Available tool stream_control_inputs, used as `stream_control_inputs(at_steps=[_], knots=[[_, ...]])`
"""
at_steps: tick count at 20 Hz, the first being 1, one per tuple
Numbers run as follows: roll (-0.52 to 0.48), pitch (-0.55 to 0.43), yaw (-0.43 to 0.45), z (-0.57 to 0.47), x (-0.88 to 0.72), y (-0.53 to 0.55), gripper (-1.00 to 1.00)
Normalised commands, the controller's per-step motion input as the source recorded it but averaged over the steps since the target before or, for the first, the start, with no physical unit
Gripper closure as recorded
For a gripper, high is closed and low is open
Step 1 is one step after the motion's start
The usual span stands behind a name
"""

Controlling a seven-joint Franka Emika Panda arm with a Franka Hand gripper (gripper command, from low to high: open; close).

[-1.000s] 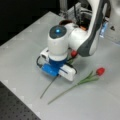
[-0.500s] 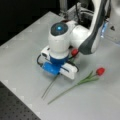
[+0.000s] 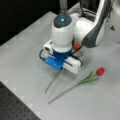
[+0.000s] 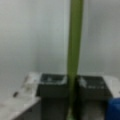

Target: Flower insertion into a vase

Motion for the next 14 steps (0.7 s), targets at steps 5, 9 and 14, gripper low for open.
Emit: stream_control_inputs(at_steps=[5,9,14], knots=[[0.045,-0.048,0.025,0.44,-0.26,0.0,1.0],[0.032,-0.033,0.009,0.49,-0.24,0.01,1.0],[0.04,-0.085,-0.042,0.44,-0.17,-0.01,1.0]])
